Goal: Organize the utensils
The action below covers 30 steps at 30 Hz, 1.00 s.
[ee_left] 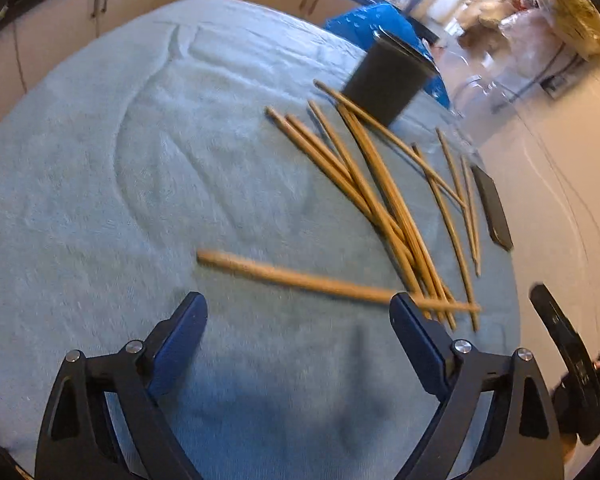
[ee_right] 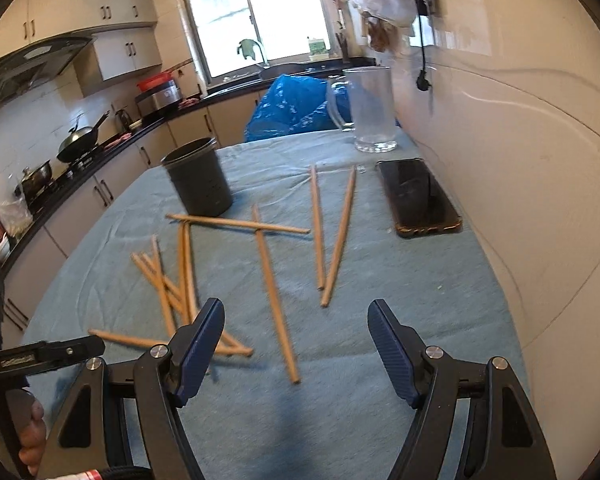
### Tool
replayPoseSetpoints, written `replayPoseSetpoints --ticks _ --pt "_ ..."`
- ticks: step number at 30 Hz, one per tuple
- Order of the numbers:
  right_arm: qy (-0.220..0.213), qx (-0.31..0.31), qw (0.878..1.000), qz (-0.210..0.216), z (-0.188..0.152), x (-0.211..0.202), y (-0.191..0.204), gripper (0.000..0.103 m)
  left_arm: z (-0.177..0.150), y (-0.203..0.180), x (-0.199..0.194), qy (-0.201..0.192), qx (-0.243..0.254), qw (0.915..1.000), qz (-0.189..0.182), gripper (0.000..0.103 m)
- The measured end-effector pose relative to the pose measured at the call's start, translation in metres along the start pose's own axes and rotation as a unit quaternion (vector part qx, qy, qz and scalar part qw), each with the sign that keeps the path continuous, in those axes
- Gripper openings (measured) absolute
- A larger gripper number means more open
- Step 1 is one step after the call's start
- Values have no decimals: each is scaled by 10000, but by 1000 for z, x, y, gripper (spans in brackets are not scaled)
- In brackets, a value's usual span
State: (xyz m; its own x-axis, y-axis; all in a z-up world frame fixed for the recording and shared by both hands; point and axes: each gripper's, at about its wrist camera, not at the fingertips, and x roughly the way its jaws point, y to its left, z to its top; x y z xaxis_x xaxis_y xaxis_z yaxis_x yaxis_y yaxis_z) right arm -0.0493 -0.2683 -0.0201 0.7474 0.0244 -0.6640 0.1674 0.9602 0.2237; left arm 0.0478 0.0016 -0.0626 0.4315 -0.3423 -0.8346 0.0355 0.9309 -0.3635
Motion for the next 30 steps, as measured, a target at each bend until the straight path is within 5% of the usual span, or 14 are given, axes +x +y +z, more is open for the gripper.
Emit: replayPoseSetpoints --ticks 7,11,18,30 --pt "57 89 9999 -63 10 9 -9 78 19 -13 18 27 146 9953 956 86" --pt "107 107 9999 -50 19 18 -12 78 21 -27 29 -272 754 9791 1868 54" --pt "525 -38 9986 -10 51 64 -12 78 22 -27 26 -485 1113 9774 1729 17" --pt "958 199 9931 -642 110 158 -31 54 26 -21 28 -660 1522 9724 1643 0"
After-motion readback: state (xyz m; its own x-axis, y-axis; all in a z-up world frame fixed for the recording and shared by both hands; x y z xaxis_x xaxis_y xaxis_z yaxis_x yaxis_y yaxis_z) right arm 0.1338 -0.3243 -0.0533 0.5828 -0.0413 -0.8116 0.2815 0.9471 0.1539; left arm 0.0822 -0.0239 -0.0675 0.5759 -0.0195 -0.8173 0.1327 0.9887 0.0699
